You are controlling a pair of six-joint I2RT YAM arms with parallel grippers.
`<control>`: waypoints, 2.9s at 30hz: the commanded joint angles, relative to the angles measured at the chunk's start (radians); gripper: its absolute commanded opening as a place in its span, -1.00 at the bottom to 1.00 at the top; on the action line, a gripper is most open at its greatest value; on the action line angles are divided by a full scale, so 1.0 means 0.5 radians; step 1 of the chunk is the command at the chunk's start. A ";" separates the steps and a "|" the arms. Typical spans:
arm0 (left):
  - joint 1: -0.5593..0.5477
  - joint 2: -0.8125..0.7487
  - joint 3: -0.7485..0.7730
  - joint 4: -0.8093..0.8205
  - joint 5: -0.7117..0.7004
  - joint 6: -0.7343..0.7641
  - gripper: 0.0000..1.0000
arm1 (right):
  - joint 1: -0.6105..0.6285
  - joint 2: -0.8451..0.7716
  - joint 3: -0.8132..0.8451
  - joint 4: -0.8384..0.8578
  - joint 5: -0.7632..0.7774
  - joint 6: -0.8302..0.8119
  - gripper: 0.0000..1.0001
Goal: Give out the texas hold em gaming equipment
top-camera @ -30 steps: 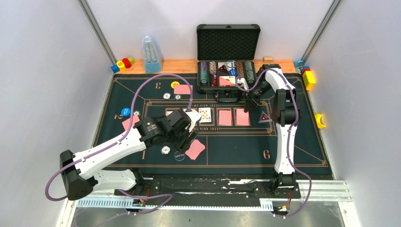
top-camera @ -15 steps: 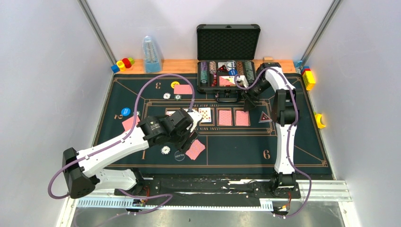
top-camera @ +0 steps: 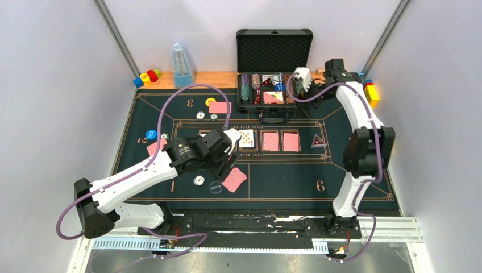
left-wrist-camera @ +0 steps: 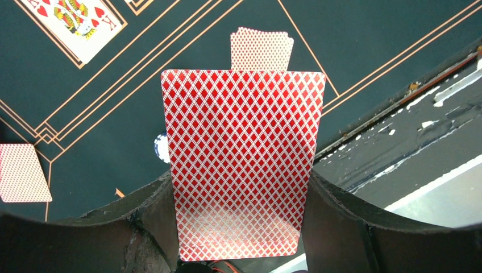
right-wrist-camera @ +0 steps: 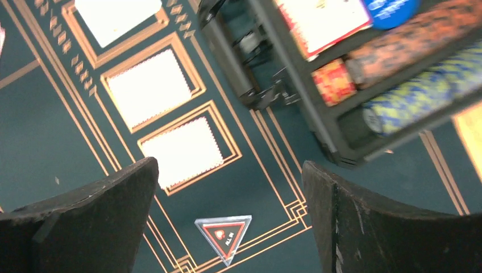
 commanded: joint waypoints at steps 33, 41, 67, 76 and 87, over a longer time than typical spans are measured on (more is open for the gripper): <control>0.370 0.273 -0.011 0.250 -0.423 -0.630 -1.00 | -0.026 -1.736 -2.071 1.679 1.416 3.025 1.00; 0.991 0.715 0.018 0.726 -0.407 -0.199 -1.00 | -0.025 -1.836 -2.150 1.709 1.467 3.076 1.00; 1.726 1.376 0.135 0.833 0.034 0.247 0.00 | -0.026 -1.901 -2.215 1.786 1.549 3.053 1.00; 1.737 1.376 0.144 0.744 -0.098 0.192 0.99 | -0.026 -1.938 -2.230 1.776 1.563 3.037 1.00; 1.736 1.149 0.201 0.680 -0.007 0.165 1.00 | -0.026 -1.815 -2.195 1.724 1.467 2.992 1.00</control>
